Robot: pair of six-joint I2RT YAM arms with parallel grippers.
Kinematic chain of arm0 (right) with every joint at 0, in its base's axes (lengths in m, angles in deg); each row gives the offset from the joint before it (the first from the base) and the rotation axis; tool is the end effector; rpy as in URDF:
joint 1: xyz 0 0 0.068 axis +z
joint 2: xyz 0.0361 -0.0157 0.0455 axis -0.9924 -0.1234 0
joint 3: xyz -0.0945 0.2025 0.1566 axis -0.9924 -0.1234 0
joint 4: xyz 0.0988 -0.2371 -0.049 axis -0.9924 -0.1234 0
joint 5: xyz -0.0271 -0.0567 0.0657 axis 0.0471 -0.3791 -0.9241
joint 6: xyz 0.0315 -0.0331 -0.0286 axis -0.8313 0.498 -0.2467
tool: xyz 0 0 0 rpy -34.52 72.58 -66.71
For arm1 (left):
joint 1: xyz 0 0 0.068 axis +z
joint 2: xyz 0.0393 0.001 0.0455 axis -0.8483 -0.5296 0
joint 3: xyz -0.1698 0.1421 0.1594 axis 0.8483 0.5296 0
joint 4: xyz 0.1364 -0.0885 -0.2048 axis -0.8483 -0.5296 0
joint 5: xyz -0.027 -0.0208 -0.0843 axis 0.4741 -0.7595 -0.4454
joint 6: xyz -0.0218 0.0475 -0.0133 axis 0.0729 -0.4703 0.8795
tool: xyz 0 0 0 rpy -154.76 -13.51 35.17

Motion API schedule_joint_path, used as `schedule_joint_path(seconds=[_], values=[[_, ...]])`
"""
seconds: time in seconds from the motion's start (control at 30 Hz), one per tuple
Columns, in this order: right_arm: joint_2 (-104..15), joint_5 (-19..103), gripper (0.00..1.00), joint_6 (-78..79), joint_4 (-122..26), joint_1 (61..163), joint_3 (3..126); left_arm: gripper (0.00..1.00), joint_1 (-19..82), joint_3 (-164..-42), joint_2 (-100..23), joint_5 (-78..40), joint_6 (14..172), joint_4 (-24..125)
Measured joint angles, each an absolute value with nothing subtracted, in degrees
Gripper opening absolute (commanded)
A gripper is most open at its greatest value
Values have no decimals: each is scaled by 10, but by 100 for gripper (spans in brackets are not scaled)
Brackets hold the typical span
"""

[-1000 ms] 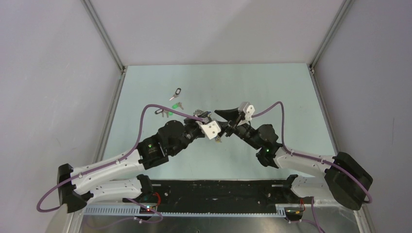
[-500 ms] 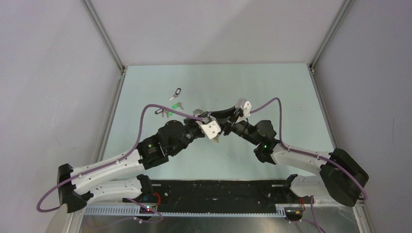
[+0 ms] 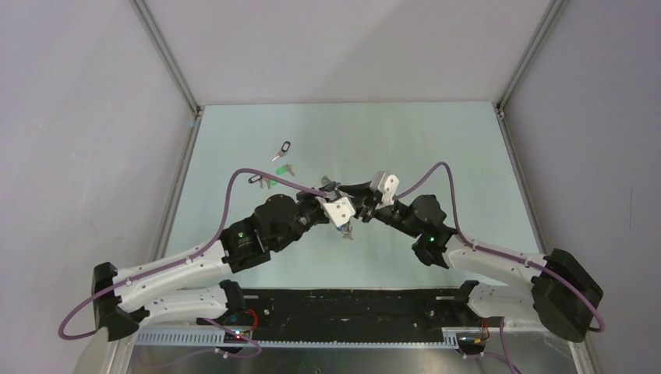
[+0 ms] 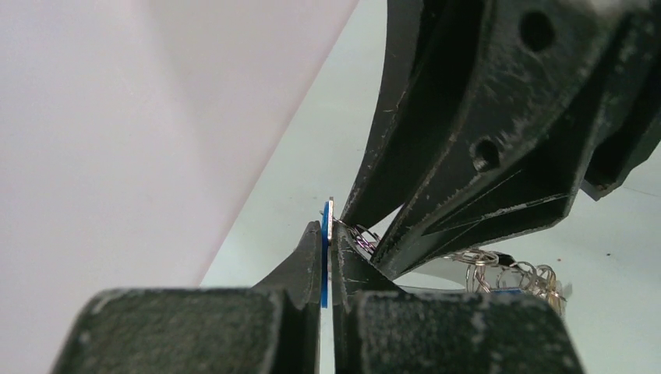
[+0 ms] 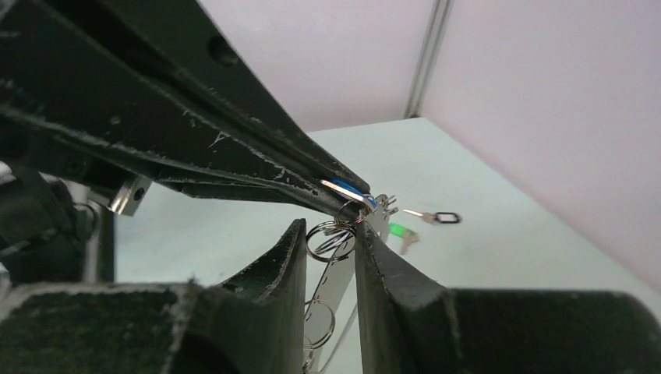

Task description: Remove the keys from the keyring

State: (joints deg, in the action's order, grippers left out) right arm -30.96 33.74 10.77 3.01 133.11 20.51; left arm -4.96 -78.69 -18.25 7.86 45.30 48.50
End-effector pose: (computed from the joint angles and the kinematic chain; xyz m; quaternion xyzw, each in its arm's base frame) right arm 0.1572 0.2040 0.2922 -0.3702 0.4883 0.3903 0.6871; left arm 0.1136 -0.1976 0.3439 0.4944 0.5635 -0.0337 0.6610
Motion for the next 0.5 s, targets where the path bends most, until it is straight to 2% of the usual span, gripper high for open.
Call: schedule_joint_path(seconds=[0.4,0.47,0.5], values=[[-248,510,15,499,-70,1452,188,0,-59,-787,-179,50,463,474],[-253,547,17,554,-62,1472,185,0,-59,-789,-179,49,469,471],[-258,561,27,575,-59,1480,184,0,-59,-790,-181,50,470,467]])
